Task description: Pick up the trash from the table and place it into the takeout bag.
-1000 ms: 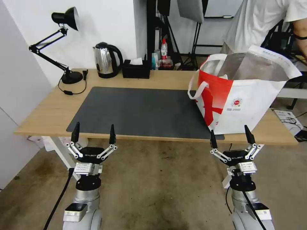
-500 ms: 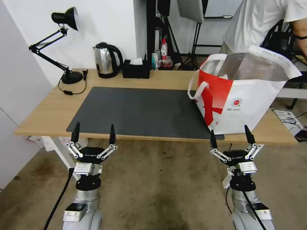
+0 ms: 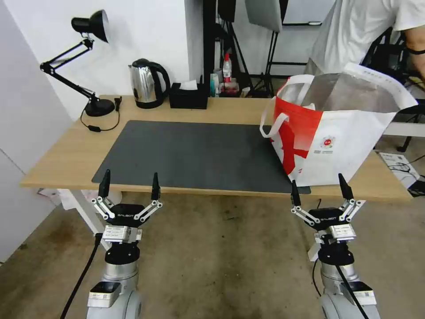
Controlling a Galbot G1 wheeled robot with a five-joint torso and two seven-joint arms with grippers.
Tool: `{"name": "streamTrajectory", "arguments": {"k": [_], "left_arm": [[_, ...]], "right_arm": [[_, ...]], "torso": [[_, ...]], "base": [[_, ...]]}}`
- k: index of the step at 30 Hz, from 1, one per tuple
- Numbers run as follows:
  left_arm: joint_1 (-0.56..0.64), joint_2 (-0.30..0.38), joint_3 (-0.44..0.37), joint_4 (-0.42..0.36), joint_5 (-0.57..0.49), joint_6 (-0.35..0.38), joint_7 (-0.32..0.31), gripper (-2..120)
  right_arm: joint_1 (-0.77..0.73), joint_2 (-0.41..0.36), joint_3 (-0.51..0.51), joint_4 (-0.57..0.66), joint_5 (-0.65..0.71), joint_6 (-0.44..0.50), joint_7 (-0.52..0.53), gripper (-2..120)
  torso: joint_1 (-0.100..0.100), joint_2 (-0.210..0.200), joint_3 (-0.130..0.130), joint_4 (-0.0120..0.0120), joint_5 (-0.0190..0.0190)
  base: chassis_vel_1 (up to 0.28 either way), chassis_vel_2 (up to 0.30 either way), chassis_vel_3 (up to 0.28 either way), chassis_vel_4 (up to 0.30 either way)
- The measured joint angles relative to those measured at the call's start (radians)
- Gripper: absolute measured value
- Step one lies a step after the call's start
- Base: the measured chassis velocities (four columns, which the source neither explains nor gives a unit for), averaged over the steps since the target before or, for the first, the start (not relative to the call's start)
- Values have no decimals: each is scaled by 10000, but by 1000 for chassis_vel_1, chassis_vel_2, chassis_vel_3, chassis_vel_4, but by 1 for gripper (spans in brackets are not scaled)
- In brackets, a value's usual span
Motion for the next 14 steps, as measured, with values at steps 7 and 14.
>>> {"name": "streamTrajectory", "arguments": {"k": [7,14], "left_arm": [[0,0,0,0,0,0,0,100],[0,0,0,0,0,0,0,100]], "right_arm": [[0,0,0,0,0,0,0,100],[0,0,0,0,0,0,-1,100]], "torso": [[0,-1,0,0,0],[0,0,0,0,0]], "base": [[0,0,0,0],[0,0,0,0]]}}
